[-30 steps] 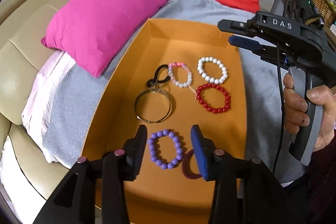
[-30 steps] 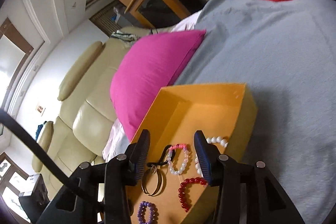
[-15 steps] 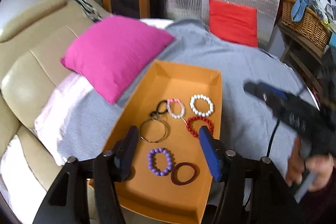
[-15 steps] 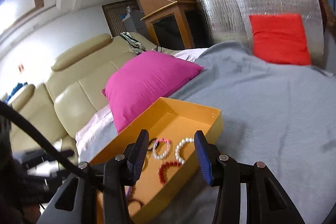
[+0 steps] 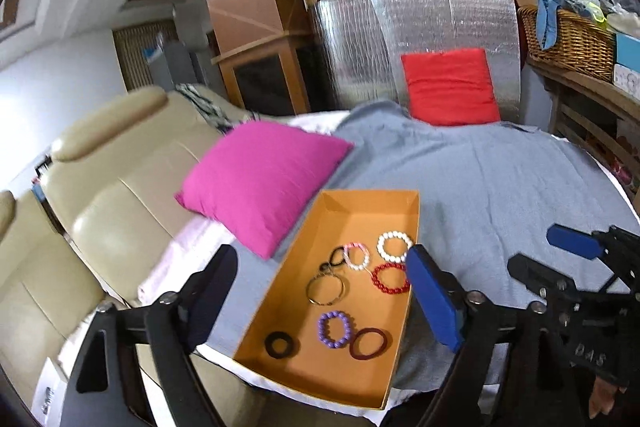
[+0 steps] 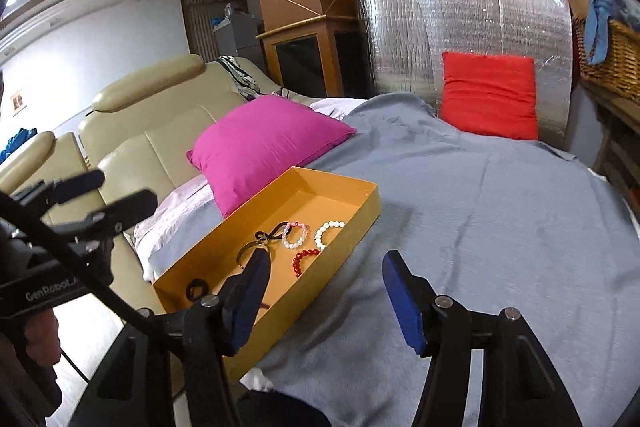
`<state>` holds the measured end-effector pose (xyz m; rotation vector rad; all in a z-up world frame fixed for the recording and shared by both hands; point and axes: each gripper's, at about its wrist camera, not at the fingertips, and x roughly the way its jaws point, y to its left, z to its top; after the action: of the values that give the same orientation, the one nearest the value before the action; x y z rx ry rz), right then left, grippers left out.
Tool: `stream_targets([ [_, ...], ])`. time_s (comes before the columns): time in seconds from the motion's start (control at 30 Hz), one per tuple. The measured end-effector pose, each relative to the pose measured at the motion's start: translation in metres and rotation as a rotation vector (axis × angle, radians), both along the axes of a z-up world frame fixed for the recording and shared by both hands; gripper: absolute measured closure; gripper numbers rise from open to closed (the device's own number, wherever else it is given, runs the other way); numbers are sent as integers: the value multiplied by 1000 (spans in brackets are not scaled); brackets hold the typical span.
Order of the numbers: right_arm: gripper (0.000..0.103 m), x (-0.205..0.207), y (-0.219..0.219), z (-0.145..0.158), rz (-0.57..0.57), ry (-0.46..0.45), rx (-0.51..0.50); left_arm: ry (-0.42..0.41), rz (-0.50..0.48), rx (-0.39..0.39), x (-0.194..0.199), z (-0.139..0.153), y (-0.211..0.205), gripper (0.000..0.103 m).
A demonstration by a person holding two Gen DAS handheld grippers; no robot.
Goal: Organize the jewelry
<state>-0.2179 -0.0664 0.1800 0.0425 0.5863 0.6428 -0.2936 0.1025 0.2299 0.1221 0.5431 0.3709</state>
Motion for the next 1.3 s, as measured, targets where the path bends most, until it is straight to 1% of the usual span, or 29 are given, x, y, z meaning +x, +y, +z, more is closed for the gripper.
stream_targets([
  [0.1, 38, -15, -5, 7, -10, -12, -7, -22, -10, -11, -11, 9, -5, 15],
  [0.27, 38, -34, -12, 19, -35, -35, -11, -51, -7, 0, -26, 22, -10, 15],
  [0.53, 38, -66, -15, 43, -45, -69, -5, -100, 31, 1, -60, 39, -5, 15],
  [0.67, 37, -79, -11, 51, -59, -64, -4, -112, 60, 3, -76, 43, 1, 15],
  [0.8, 37, -90, -3, 58, -62, -43, -2, -106, 89, 7, -87, 42, 11, 15],
  [1.07, 37, -103, 8, 68, -76, -42, 0, -114, 125, -7, -101, 43, 29, 15],
  [1.2, 37, -105, 14, 69, -62, -29, 0, -122, 140, -17, -106, 44, 33, 15],
  [1.3, 37, -106, 19, 71, -54, -35, -11, -118, 142, -22, -103, 44, 37, 15],
])
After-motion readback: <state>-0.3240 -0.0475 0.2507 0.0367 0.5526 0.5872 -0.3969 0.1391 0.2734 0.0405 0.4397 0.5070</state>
